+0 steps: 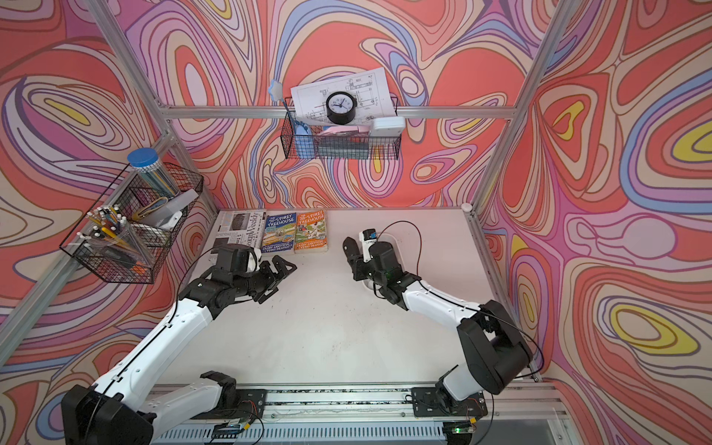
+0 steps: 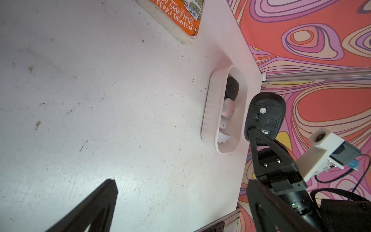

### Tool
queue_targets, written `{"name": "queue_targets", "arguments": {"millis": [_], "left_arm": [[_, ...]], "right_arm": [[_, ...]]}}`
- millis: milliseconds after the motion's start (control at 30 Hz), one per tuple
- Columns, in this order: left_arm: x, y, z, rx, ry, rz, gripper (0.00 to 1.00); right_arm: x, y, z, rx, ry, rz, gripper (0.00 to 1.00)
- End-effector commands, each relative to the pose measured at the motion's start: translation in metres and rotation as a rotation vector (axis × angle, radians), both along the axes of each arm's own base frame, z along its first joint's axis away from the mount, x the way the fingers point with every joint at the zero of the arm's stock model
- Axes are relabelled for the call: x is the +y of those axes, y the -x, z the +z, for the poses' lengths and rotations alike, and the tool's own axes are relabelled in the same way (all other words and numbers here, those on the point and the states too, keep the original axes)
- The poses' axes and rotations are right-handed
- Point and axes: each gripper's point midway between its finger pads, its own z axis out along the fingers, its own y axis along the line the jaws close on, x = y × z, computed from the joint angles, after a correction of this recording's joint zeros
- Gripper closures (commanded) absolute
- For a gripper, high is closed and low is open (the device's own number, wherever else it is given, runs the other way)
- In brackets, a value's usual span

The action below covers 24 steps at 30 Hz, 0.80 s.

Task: Put the mouse in the storage box
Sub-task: Pick up the mouse from the center of the board, then place the mouse in the storage box.

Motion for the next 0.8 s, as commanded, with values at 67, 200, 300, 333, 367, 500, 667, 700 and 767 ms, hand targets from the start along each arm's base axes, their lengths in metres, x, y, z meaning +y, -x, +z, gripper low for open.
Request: {"name": "queue_targets", "arguments": {"millis": [67, 200, 300, 333, 367, 500, 667, 700, 767], "left_arm": [[0.008, 0.003, 0.001, -0.003, -0.064, -0.003, 0.02], [0.008, 0.004, -0.006, 0.019, -0.077, -0.012, 0.01], [0.009, 0.006, -0.008, 0.032, -0.088, -0.02, 0.02], [0.009, 0.006, -0.01, 0.036, -0.092, -0.022, 0.02], [0.01, 0.007, -0.01, 0.038, -0.095, -0.024, 0.02], [0.01, 0.008, -0.013, 0.042, -0.103, -0.027, 0.01], [0.015, 0.006, -0.015, 0.057, -0.126, -0.029, 0.01], [0.015, 0.007, -0.016, 0.058, -0.129, -0.03, 0.01], [0.016, 0.009, -0.02, 0.061, -0.126, -0.027, 0.01]], "right_arm": [[-0.053, -0.007, -0.027, 0.039, 0.333, -0.115, 0.97], [-0.059, -0.015, -0.041, 0.065, 0.467, -0.098, 0.96], [-0.06, -0.021, -0.045, 0.042, 0.542, -0.07, 0.96], [-0.06, -0.023, -0.046, 0.025, 0.564, -0.056, 0.96], [-0.059, -0.025, -0.047, 0.006, 0.589, -0.038, 0.96], [-0.056, -0.03, -0.051, -0.023, 0.648, 0.015, 0.94], [-0.053, -0.036, -0.054, -0.043, 0.716, 0.065, 0.91], [-0.056, -0.038, -0.054, -0.055, 0.737, 0.058, 0.9], [-0.06, -0.039, -0.052, -0.078, 0.77, 0.049, 0.9]]}}
